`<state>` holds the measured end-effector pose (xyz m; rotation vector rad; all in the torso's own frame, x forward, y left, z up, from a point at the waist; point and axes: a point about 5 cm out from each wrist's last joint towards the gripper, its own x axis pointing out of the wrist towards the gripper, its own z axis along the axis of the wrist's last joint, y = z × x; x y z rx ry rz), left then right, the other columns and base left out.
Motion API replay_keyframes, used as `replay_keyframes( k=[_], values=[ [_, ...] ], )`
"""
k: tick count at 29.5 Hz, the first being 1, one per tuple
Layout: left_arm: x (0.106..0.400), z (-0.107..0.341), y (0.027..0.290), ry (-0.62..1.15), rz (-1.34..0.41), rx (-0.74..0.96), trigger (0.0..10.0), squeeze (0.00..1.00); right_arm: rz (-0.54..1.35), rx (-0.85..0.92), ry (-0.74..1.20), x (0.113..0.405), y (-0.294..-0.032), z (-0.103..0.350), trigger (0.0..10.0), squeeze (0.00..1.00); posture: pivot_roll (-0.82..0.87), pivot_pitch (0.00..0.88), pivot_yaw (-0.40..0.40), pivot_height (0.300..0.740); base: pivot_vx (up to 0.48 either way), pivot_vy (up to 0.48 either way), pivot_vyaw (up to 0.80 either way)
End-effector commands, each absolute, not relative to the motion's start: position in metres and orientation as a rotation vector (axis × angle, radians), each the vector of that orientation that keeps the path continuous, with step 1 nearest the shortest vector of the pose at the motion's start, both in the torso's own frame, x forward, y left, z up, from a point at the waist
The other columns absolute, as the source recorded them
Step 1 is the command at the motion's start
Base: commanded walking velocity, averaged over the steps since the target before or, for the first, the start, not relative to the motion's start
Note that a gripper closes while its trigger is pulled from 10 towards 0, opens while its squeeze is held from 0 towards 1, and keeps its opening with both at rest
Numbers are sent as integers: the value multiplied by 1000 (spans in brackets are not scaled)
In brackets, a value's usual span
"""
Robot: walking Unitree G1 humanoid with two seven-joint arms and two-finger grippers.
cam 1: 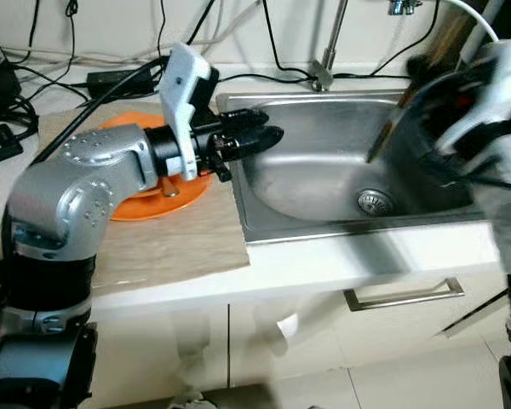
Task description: Kitchen organization
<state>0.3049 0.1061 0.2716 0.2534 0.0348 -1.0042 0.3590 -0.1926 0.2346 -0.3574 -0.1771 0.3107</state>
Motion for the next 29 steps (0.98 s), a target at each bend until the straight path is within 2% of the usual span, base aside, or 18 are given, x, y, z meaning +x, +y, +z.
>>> replay_keyframes(
  k=[1,5,12,20,21,22,23,24,25,29],
  values=[
    [305,265,99,40,-989,308,10000,0,331,-527,-150,368,-190,216,10000,0,6,21,-22,740,0,0,0],
    [306,259,93,45,-976,320,10000,0,338,-609,-106,379,-186,201,10000,0,12,24,-22,740,0,0,0],
    [309,256,93,45,-951,309,10000,0,329,-550,4,393,-187,182,10000,0,28,28,-33,740,0,0,0],
    [304,252,91,56,-976,306,10000,0,340,-463,93,391,-189,158,10000,0,40,29,-44,740,0,0,0],
    [304,252,91,58,-978,306,10000,0,347,-450,109,390,-190,154,10000,98,40,28,-44,740,0,0,0],
    [304,252,91,58,-978,306,10000,0,347,-450,109,390,-190,154,10000,98,40,28,-44,740,0,0,0],
    [303,251,91,59,-979,307,10000,0,353,-443,118,389,-190,151,10000,310,41,27,-44,740,0,0,0],
    [303,251,92,60,-979,307,10000,0,354,-437,124,388,-190,149,10000,580,40,27,-43,740,0,0,0],
    [303,251,92,60,-979,307,10000,0,355,-430,128,388,-191,147,10000,1000,39,26,-42,740,0,0,0],
    [305,253,93,57,-973,305,10000,0,352,-419,125,387,-192,147,10000,1000,35,25,-38,740,0,0,0]
  ],
)
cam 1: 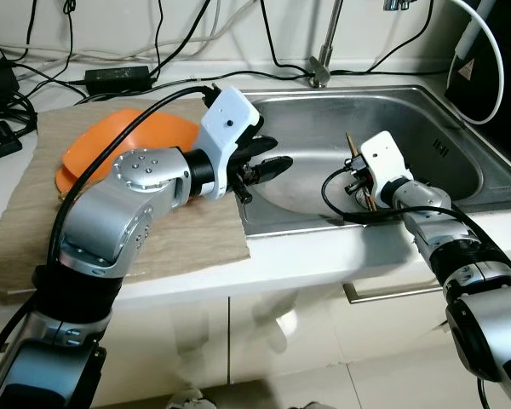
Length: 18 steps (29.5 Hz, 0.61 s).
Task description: Kitchen organization
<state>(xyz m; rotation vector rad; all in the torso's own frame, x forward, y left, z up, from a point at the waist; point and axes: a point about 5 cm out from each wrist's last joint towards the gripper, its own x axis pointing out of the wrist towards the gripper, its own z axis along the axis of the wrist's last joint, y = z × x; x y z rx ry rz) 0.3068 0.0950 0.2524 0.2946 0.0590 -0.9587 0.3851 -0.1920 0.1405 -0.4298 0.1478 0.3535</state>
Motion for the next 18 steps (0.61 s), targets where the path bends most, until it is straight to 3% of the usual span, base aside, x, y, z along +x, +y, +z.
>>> replay_keyframes(
  k=[1,11,12,13,18],
  values=[
    [306,254,94,54,-970,304,10000,0,351,-415,122,388,-193,147,10000,1000,35,25,-37,740,0,0,0],
    [331,276,127,56,-766,315,10000,0,380,-315,52,394,-192,169,10000,1000,33,18,-39,740,0,0,0],
    [337,280,138,59,-691,334,10000,0,378,-263,16,396,-191,177,10000,459,37,18,-42,740,0,0,0],
    [342,284,149,67,-619,342,10000,0,376,-203,-24,398,-190,186,10000,0,40,20,-44,740,0,0,0],
    [352,296,184,93,-441,333,10000,0,414,-72,-143,400,-185,209,10000,0,50,24,-55,740,0,0,0]
  ],
)
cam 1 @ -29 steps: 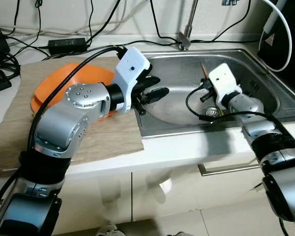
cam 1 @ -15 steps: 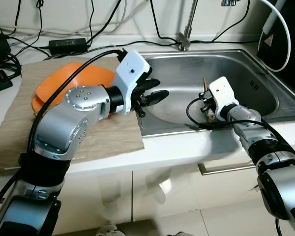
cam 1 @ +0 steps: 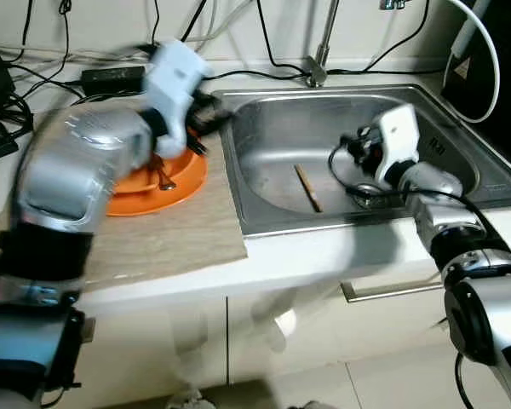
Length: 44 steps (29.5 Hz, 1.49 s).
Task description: Kitchen organization
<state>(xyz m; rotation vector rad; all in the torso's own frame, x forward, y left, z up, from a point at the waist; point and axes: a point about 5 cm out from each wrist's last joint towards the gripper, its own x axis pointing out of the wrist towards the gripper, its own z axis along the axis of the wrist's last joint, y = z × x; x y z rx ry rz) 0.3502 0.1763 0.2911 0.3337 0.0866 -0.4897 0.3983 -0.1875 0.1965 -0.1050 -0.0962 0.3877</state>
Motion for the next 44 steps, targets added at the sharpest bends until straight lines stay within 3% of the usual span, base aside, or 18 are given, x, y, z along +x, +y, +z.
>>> replay_keyframes(
  k=[1,2,4,7,10,12,13,14,19,20,23,34,35,36,37,38,44],
  values=[
    [353,298,194,103,-414,338,10000,0,444,-59,-174,398,-181,215,10000,0,52,23,-57,740,0,0,0],
    [351,303,210,104,-381,363,10000,0,532,-41,-230,392,-169,224,10000,0,52,25,-59,740,0,0,0],
    [348,305,219,83,-395,400,10000,0,580,-11,-265,387,-162,230,10000,0,53,26,-61,740,0,0,0],
    [345,305,227,74,-403,440,10000,0,605,25,-292,381,-158,235,10000,0,54,26,-64,740,0,0,0],
    [333,309,239,-53,-469,580,10000,0,608,61,-317,373,-157,235,10000,0,55,28,-65,740,0,0,0],
    [327,310,250,-104,-491,539,10000,0,608,77,-315,368,-157,232,10000,0,55,29,-66,740,0,0,0],
    [326,310,257,-99,-488,498,10000,949,611,84,-310,365,-157,230,10000,0,55,31,-65,740,0,0,0],
    [319,301,272,-32,-530,418,10000,1000,631,101,-283,354,-155,224,10000,0,54,34,-65,740,0,0,0],
    [310,289,281,45,-593,429,10000,1000,648,111,-261,344,-153,222,10000,0,54,37,-67,740,0,0,0],
    [298,279,294,105,-634,454,10000,1000,674,128,-248,335,-150,220,10000,0,53,39,-67,740,0,0,0],
    [291,279,310,56,-592,421,10000,1000,687,151,-233,326,-149,215,10000,0,51,41,-66,740,0,0,0],
    [274,252,321,173,-656,334,10000,1000,690,175,-170,311,-145,208,10000,0,50,46,-69,740,0,0,0],
    [273,251,320,169,-666,308,10000,882,693,174,-166,311,-144,208,10000,0,49,46,-68,740,0,0,0],
    [273,252,319,160,-675,290,10000,176,696,173,-162,311,-144,208,10000,0,49,46,-68,740,0,0,0],
    [273,252,319,160,-675,290,10000,176,696,173,-162,311,-144,208,10000,0,49,46,-68,740,0,0,0],
    [273,252,318,156,-682,277,10000,0,700,172,-159,311,-143,208,10000,0,49,46,-68,740,0,0,0],
    [273,252,318,144,-675,245,10000,0,707,166,-146,309,-142,208,10000,0,47,44,-67,740,0,0,0]
  ],
)
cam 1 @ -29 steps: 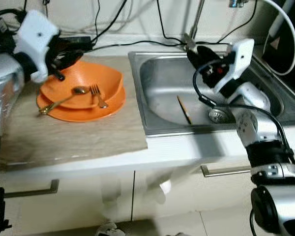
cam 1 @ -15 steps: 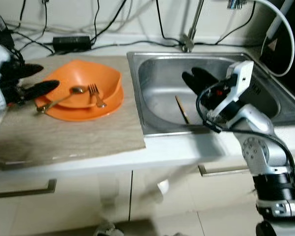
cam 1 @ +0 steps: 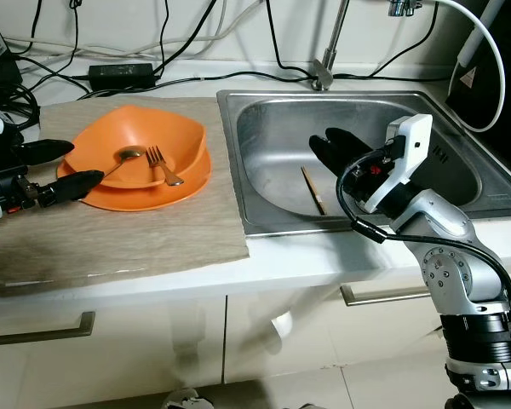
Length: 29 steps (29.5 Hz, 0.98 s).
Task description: Kitchen organization
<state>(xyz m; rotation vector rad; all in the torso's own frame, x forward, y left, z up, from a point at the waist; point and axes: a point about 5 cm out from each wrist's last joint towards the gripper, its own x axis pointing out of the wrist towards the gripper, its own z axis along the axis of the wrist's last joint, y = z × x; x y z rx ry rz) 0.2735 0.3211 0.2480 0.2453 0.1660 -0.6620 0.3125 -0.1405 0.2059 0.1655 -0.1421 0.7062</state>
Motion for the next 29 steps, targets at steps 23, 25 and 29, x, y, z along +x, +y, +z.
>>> replay_keyframes(
  k=[23,25,29],
  values=[
    [250,247,292,276,-822,256,10000,0,710,142,-125,306,-143,206,10000,0,51,37,-68,740,0,0,0],
    [253,242,297,299,-760,307,10000,0,712,138,-124,306,-142,206,10000,0,51,34,-69,740,0,0,0],
    [256,242,299,279,-719,337,10000,0,712,135,-126,306,-142,206,10000,0,51,32,-69,740,0,0,0]
  ],
)
